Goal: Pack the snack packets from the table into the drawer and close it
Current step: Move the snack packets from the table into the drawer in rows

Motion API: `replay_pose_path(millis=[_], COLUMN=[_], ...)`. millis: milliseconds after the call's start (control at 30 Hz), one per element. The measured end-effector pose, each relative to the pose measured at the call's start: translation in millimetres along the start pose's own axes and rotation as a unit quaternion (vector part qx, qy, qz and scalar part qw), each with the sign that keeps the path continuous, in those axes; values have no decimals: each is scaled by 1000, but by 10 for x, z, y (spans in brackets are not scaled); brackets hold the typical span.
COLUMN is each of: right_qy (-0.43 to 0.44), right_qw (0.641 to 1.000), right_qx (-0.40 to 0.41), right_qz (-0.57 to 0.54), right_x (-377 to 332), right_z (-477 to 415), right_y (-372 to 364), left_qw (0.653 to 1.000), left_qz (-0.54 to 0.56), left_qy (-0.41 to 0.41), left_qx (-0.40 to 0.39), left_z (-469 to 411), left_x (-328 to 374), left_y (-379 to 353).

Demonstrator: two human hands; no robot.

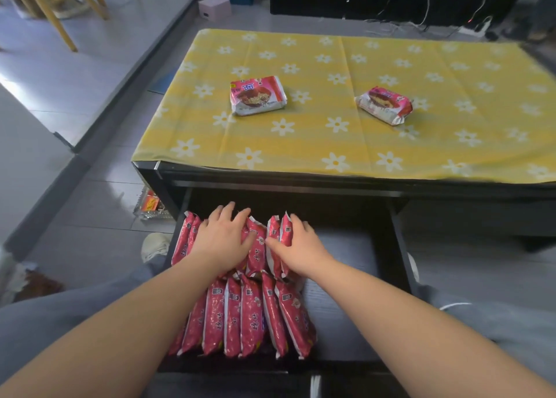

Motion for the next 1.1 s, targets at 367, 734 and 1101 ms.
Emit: replay_pose_path(millis=[367,734,1101], right_qy=[183,71,-67], right_qw=[936,924,915], right_qx=[184,255,259], right_qz=[238,277,301], right_x=[-364,27,690], right_z=[160,-830,-1898], right_y=[1354,2485,3061], left_qw=[970,972,981], left_qz=[37,9,-47], left_qy=[-180,-146,-79], left_qx=[159,185,172], left_z=[-189,-1118,-2367], left_x=[882,1221,1136], left_y=[726,1211,1443])
Point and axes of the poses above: each hand's wrist, its own z-axis away from the middle knuckle, its own y-axis out of the back of the hand, x = y × z, the point moved 8 cm from there along -z, towards the middle knuckle, and after that the axes turned 12 degrees about z, right-handed, at the moved point
